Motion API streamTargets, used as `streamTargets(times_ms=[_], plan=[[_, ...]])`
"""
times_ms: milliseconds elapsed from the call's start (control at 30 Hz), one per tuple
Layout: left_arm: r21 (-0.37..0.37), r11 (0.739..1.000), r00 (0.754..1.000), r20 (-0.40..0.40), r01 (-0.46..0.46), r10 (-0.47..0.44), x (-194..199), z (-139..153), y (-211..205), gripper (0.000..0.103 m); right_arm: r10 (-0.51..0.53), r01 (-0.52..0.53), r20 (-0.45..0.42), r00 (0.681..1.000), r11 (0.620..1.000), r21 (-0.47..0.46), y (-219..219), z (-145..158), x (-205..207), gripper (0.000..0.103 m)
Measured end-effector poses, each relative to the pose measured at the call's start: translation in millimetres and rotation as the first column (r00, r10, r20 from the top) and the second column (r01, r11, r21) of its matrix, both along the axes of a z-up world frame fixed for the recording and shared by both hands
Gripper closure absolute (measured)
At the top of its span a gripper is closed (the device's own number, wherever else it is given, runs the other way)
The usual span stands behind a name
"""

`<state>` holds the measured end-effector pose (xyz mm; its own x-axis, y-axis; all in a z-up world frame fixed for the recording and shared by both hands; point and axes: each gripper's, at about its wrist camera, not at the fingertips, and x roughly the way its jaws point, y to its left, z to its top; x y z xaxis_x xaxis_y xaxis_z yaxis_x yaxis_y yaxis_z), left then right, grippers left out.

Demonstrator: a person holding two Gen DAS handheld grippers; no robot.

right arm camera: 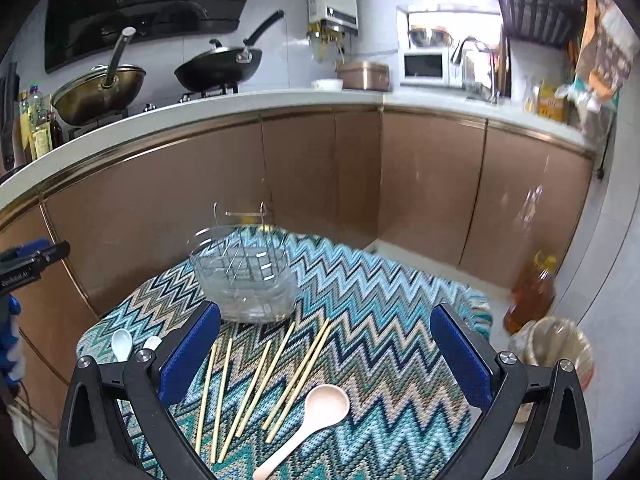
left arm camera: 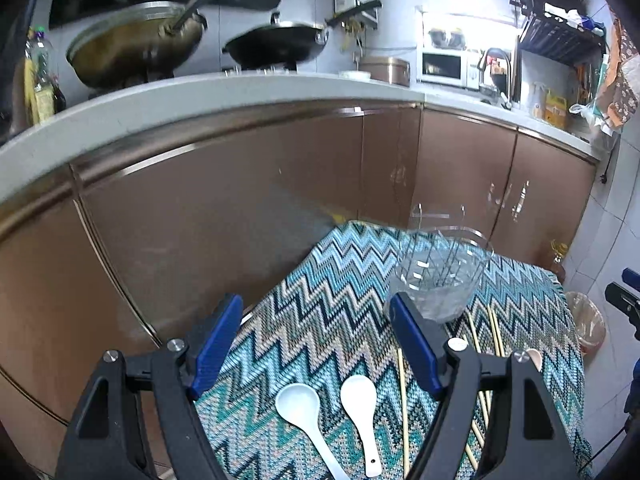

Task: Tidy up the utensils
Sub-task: 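Lower the right tool toward the bamboo chopsticks on the cloth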

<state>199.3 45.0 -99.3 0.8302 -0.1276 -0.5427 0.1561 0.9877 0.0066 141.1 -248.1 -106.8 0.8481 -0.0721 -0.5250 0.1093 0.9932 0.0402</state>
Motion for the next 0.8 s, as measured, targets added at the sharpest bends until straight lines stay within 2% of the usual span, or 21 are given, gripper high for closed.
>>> streamTargets(times_ms=[200, 267, 567, 733, 800], plan=[[-0.062, 0.998, 0.991, -0.132, 0.032, -0.040, 23, -26, 7, 0.028, 0.026, -0.023, -0.079, 0.997, 0.999, 0.043, -9, -17, 20, 0.008], [-0.078, 0.996, 0.985, -0.165, 0.030, -0.042, 29, -33, 10, 0.029, 0.043, -0.035, -0.109, 0.993, 0.997, 0.076, -12, -23, 29, 0.015], [-0.118, 0.992, 0.954, -0.294, 0.034, -0.068, 52, -65, 19, 0.031, 0.087, -0.056, -0.212, 0.973, 0.987, 0.151, -20, -43, 59, 0.033], [-0.139, 0.989, 0.926, -0.362, 0.058, -0.105, 66, -81, 16, 0.045, 0.110, -0.063, -0.264, 0.958, 0.982, 0.180, -24, -54, 78, 0.045], [-0.152, 0.987, 0.915, -0.388, 0.060, -0.115, 71, -87, 15, 0.047, 0.116, -0.062, -0.282, 0.952, 0.979, 0.193, -28, -59, 84, 0.048]])
